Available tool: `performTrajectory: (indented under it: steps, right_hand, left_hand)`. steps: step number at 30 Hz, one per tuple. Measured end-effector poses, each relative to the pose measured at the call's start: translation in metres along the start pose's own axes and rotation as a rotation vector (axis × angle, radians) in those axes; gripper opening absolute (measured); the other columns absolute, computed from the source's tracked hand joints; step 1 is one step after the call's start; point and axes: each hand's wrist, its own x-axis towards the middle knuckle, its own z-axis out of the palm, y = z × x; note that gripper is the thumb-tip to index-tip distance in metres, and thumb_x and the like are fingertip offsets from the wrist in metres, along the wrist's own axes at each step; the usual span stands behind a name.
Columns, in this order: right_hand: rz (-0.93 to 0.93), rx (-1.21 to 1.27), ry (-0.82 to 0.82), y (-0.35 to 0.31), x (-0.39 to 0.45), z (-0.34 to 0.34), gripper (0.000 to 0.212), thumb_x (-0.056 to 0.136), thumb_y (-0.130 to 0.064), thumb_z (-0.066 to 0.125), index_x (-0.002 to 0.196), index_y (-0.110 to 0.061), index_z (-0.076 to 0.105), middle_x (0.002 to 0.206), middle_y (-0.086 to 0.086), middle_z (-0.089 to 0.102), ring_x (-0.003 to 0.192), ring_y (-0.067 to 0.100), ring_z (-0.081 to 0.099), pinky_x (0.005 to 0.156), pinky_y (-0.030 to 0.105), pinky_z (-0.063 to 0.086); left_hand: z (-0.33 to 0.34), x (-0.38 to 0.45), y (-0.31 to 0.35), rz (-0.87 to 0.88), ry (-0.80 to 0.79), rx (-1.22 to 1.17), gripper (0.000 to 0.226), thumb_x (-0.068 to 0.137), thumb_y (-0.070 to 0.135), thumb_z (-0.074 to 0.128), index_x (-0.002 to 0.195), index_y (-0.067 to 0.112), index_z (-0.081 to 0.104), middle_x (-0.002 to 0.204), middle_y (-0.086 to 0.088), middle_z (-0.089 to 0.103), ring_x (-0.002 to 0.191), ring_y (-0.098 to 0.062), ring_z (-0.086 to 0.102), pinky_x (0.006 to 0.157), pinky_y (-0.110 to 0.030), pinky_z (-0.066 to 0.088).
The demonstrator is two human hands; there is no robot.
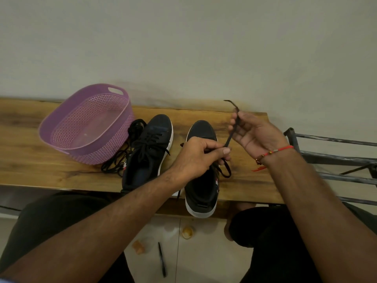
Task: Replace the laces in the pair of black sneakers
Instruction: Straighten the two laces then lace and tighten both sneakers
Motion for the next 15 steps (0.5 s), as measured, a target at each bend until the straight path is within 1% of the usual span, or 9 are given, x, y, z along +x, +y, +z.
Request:
performTrajectory:
  steps: [2, 5, 6, 8, 9, 11, 12, 13, 15]
  right_hand:
    - [-0.041, 0.048, 0.092, -0.006, 0.005, -0.007, 0.013, 0.098, -0.011, 0.058, 0.108, -0.006, 0.063, 0.082, 0.003, 0.067, 0.063, 0.012, 0.060, 0.059, 0.025, 0.053]
    - [-0.102, -0.030, 0.218, -0.009, 0.009, -0.016, 0.019, 0.099, -0.023, 0.060, 0.105, -0.006, 0.067, 0.073, 0.000, 0.061, 0.054, 0.010, 0.050, 0.049, 0.023, 0.043]
    - [-0.125, -0.086, 0.248, -0.008, 0.010, -0.018, 0.021, 0.100, -0.024, 0.059, 0.104, -0.005, 0.068, 0.071, 0.000, 0.058, 0.052, 0.010, 0.047, 0.047, 0.022, 0.041]
    - [-0.178, -0.230, 0.284, -0.005, 0.010, -0.019, 0.021, 0.101, -0.021, 0.057, 0.104, -0.004, 0.070, 0.071, 0.001, 0.058, 0.052, 0.010, 0.046, 0.044, 0.021, 0.040]
    - [-0.206, -0.332, 0.288, -0.002, 0.010, -0.018, 0.019, 0.101, -0.017, 0.056, 0.106, -0.005, 0.070, 0.073, 0.002, 0.060, 0.053, 0.010, 0.047, 0.044, 0.021, 0.041]
    - [-0.256, -0.569, 0.260, 0.002, 0.009, -0.015, 0.019, 0.101, -0.010, 0.055, 0.113, -0.011, 0.070, 0.081, 0.004, 0.067, 0.054, 0.010, 0.051, 0.046, 0.021, 0.045]
    - [-0.267, -0.664, 0.226, 0.004, 0.008, -0.013, 0.022, 0.101, -0.008, 0.055, 0.116, -0.013, 0.069, 0.084, 0.004, 0.069, 0.054, 0.009, 0.052, 0.047, 0.021, 0.047]
    - [-0.266, -0.735, 0.178, 0.006, 0.007, -0.010, 0.023, 0.100, -0.008, 0.056, 0.118, -0.014, 0.069, 0.085, 0.002, 0.071, 0.054, 0.009, 0.052, 0.047, 0.022, 0.047]
    - [-0.247, -0.857, 0.079, 0.010, 0.005, -0.008, 0.019, 0.098, -0.014, 0.061, 0.115, -0.014, 0.070, 0.081, 0.000, 0.072, 0.055, 0.011, 0.053, 0.048, 0.023, 0.047]
  left_hand:
    - [0.004, -0.001, -0.001, -0.020, -0.037, 0.009, 0.019, 0.096, 0.021, 0.068, 0.109, 0.013, 0.078, 0.092, 0.003, 0.079, 0.083, -0.016, 0.074, 0.058, -0.008, 0.045]
    - [0.007, -0.004, 0.001, -0.004, -0.098, 0.123, 0.029, 0.099, 0.022, 0.065, 0.127, 0.016, 0.069, 0.090, 0.007, 0.078, 0.069, -0.001, 0.071, 0.058, -0.006, 0.045]
    - [0.006, -0.004, 0.003, -0.001, -0.085, 0.144, 0.033, 0.100, 0.022, 0.063, 0.132, 0.017, 0.065, 0.098, 0.009, 0.077, 0.065, 0.000, 0.069, 0.060, -0.008, 0.048]
    - [-0.003, -0.002, 0.008, 0.024, 0.008, 0.219, 0.036, 0.100, 0.023, 0.063, 0.136, 0.021, 0.063, 0.117, 0.012, 0.072, 0.063, 0.001, 0.066, 0.068, -0.012, 0.054]
    - [-0.010, 0.000, 0.009, 0.046, 0.062, 0.279, 0.034, 0.100, 0.024, 0.063, 0.133, 0.024, 0.064, 0.115, 0.015, 0.070, 0.064, 0.002, 0.064, 0.069, -0.012, 0.054]
    - [-0.027, 0.002, 0.010, 0.063, 0.133, 0.400, 0.024, 0.099, 0.027, 0.065, 0.122, 0.026, 0.070, 0.096, 0.023, 0.064, 0.069, 0.011, 0.056, 0.069, -0.009, 0.047]
    - [-0.035, 0.004, 0.008, 0.045, 0.146, 0.453, 0.019, 0.098, 0.030, 0.065, 0.115, 0.026, 0.073, 0.090, 0.026, 0.061, 0.072, 0.014, 0.054, 0.069, -0.008, 0.043]
    - [-0.041, 0.005, 0.006, 0.014, 0.146, 0.492, 0.016, 0.097, 0.034, 0.066, 0.109, 0.027, 0.074, 0.087, 0.026, 0.060, 0.076, 0.015, 0.054, 0.070, -0.009, 0.040]
    - [-0.048, 0.004, 0.000, -0.058, 0.114, 0.529, 0.014, 0.094, 0.041, 0.069, 0.098, 0.028, 0.072, 0.086, 0.022, 0.062, 0.082, 0.008, 0.057, 0.069, -0.012, 0.040]
